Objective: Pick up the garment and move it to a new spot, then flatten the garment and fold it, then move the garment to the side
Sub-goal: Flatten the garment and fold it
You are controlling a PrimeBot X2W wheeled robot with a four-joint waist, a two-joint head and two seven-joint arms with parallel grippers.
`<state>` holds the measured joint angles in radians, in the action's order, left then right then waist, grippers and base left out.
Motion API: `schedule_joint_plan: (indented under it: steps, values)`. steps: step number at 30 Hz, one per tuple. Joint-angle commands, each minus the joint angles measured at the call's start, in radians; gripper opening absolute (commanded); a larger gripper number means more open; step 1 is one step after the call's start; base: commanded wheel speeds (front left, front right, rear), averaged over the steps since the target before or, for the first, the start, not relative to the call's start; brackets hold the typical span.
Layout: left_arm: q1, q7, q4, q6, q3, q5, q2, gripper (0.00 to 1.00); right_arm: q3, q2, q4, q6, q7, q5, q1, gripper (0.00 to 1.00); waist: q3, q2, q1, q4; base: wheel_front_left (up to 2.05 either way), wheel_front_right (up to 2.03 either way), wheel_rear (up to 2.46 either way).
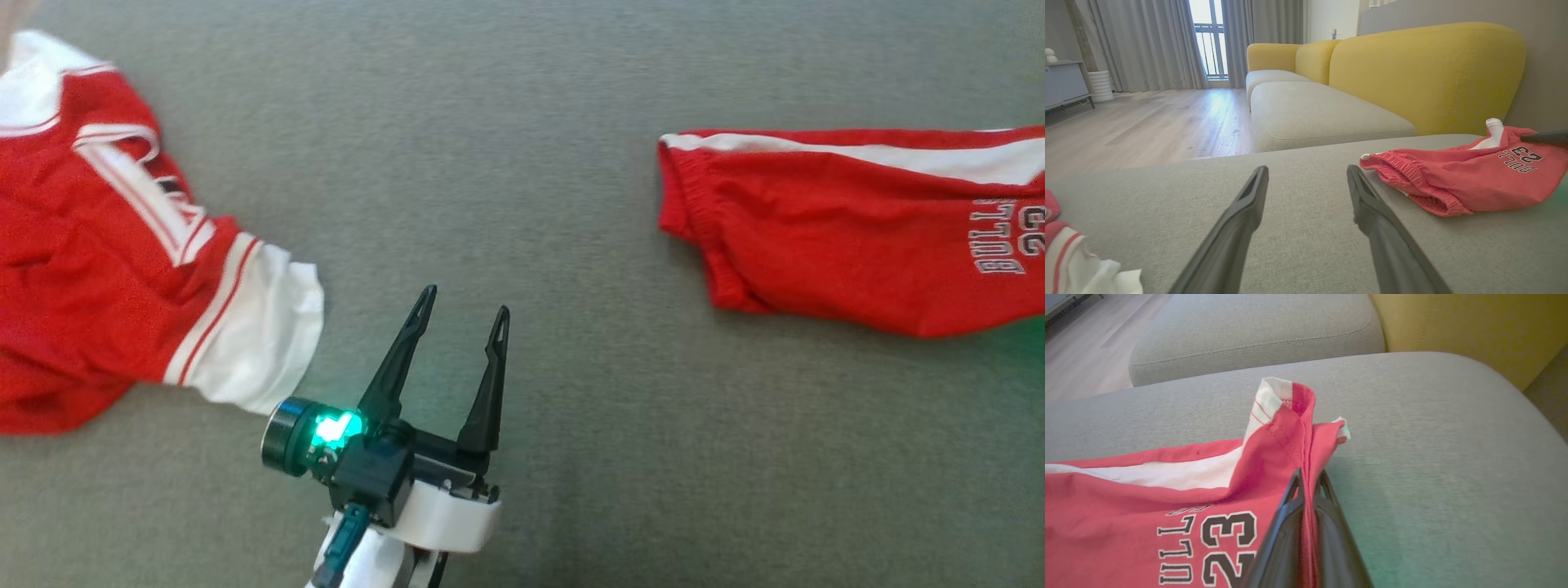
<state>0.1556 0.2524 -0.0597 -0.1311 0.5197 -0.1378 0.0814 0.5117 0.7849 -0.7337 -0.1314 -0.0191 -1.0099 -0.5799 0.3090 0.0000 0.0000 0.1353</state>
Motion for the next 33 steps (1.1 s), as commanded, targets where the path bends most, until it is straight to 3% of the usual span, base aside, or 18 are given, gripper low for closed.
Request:
schedule_joint_plan:
  steps: [1,8,20,32,33]
  values:
    - [0.016,0.009,0.023,0.006,-0.035,0.014,-0.006,1.0,-0.001,0.048,0.006,0.001,0.026,0.015,0.03,0.0,-0.003,0.0,0.0,-0.03,0.0,0.0,0.0]
    - [0.011,0.009,-0.005,0.028,-0.039,0.023,-0.008,1.0,0.007,0.01,0.014,0.001,0.069,0.048,0.0,0.0,-0.038,0.0,0.0,-0.052,0.0,0.0,0.0]
    - [-0.041,0.009,-0.036,0.043,-0.03,0.017,-0.014,1.0,0.078,-0.099,0.171,0.001,0.026,0.077,-0.065,0.0,-0.161,0.0,0.0,-0.027,0.0,0.0,0.0]
    - [-0.057,0.009,-0.051,0.053,-0.011,0.006,-0.024,1.0,0.148,-0.365,0.146,0.001,-0.082,0.151,-0.116,0.02,-0.183,0.0,0.0,0.027,0.0,0.0,0.0]
    - [-0.056,0.009,-0.052,0.051,-0.011,0.006,-0.024,1.0,0.159,-0.385,0.142,0.001,-0.095,0.152,-0.113,0.97,-0.182,0.0,0.0,0.031,0.0,0.0,0.0]
